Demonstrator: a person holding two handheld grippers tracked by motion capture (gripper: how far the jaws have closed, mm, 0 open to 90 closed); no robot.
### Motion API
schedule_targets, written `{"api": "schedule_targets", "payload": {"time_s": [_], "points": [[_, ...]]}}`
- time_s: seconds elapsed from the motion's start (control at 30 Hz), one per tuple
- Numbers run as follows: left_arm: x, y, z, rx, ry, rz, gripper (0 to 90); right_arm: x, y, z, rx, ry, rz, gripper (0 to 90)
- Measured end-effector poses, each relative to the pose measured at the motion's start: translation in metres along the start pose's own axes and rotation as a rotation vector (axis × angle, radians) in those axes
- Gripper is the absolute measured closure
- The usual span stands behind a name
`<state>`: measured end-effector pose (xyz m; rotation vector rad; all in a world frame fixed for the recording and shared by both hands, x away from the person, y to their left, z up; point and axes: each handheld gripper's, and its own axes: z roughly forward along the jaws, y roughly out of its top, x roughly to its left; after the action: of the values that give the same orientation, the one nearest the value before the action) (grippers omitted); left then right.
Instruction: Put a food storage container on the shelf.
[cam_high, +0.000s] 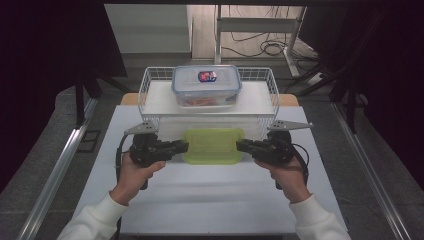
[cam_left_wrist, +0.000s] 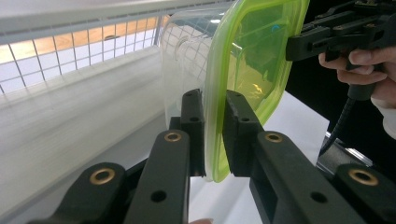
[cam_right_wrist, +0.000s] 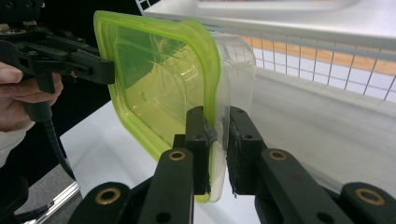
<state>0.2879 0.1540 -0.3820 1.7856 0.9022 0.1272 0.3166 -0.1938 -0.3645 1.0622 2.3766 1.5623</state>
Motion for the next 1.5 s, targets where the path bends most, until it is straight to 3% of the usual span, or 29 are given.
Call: {"api": "schedule_targets", "payload": {"time_s": [1.03, 1.5], "points": [[-0.002, 0.06, -0.019, -0.05, 0.031, 0.037, 80.3, 0.004, 0.063, -0.011, -0.044, -0.019, -0.065, 79.9], [0.008, 0.092, -0.025, -0.054, 0.04, 0.043, 80.4, 0.003, 0.098, -0.011, -0.05, -0.028, -0.074, 79.9]]}}
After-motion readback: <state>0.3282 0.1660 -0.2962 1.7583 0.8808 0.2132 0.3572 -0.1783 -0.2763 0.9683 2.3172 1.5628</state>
